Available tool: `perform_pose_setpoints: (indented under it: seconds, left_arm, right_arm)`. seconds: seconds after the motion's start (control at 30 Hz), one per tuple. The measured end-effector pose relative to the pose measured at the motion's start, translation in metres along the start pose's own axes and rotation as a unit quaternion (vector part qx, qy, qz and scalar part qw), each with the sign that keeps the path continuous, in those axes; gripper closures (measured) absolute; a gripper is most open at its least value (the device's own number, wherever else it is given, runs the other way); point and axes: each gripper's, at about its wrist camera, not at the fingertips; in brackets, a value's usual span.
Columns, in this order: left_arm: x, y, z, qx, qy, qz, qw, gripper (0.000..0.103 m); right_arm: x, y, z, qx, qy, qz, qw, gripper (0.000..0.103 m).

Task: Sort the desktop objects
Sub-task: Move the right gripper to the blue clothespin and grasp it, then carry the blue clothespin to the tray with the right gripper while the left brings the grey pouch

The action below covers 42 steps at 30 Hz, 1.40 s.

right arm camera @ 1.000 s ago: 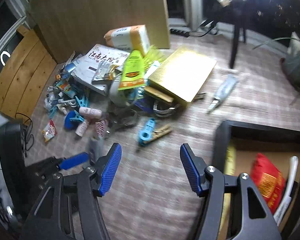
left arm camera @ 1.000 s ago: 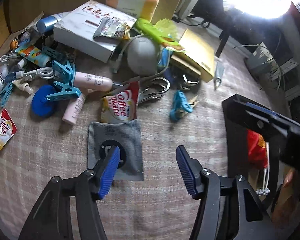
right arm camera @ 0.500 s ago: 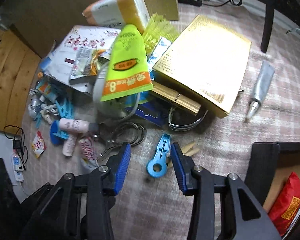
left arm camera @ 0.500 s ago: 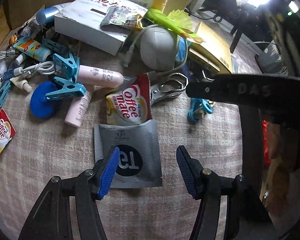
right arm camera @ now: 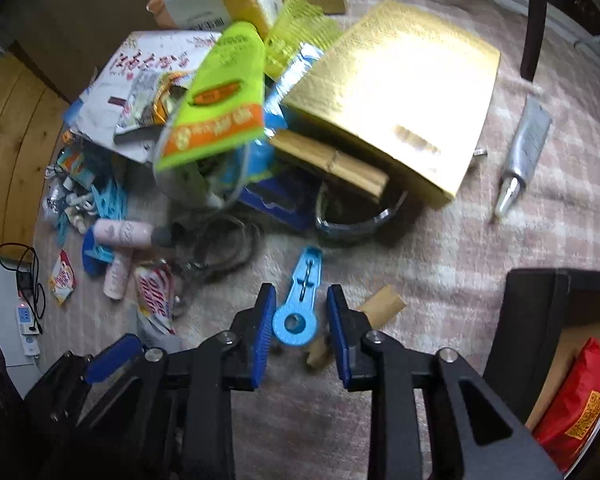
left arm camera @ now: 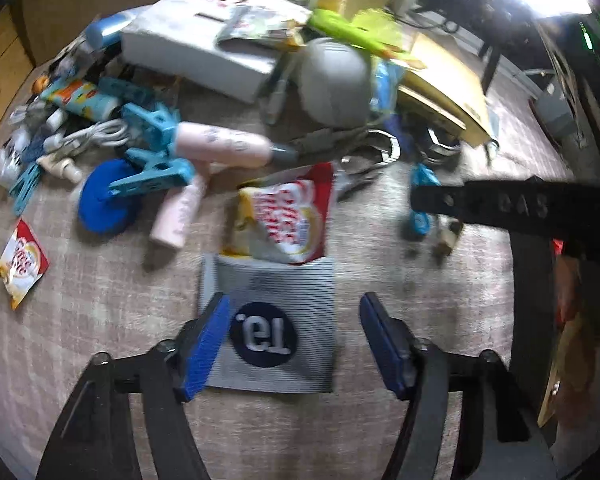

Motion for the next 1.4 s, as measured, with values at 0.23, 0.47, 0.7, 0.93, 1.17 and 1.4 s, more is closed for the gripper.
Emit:
perform_pose_setpoints:
  seconds: [0.23, 0.47, 0.7, 0.93, 1.17, 1.4]
  left_arm:
    - [0.027, -0.004, -0.01, -0.01, -0.013, -0.026, 0.9995, 0.09]
    - [0.048, -0.019, -0.017, -0.01, -0.058, -0.06, 0.9964, 0.103]
    - [0.062, -0.017, -0.047, -0.042, -0.072, -0.07, 0.994, 0.103]
    - [0.052, -0.019, -0.065, -0.065, -0.103, -0.079, 0.9894, 0.103]
    - [0.018, -0.028, -0.096, -0.075, -0.132, -0.038, 0.9876, 0.103]
    - [-0.026, -0.024, -0.097, -0.078, -0.109, 0.011, 0.9909, 0.103]
  right_arm:
    - [0.009, -0.004, 0.0, -0.011, 0.002, -0.007, 1.0, 0.083]
    - [0.017, -0.022, -0.007, -0.018, 0.027, -0.013, 0.999, 0.083]
    - [0.015, -0.054, -0.029, -0.041, 0.055, -0.011, 0.998, 0.084]
    - [-0.005, -0.06, -0.057, -0.071, 0.06, -0.011, 0.996, 0.084]
    - [-0.045, -0.087, -0.078, -0.099, 0.061, 0.013, 0.993, 0.084]
    - [-0.098, -0.121, -0.109, -0.127, 0.054, 0.054, 0.989, 0.084]
Point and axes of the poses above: each gripper's, at about its wrist camera, not at the fingertips, and z roughly the way its jaws point, x to its left, y to its top, and after that the axes turned 7 degrees about x, right-handed
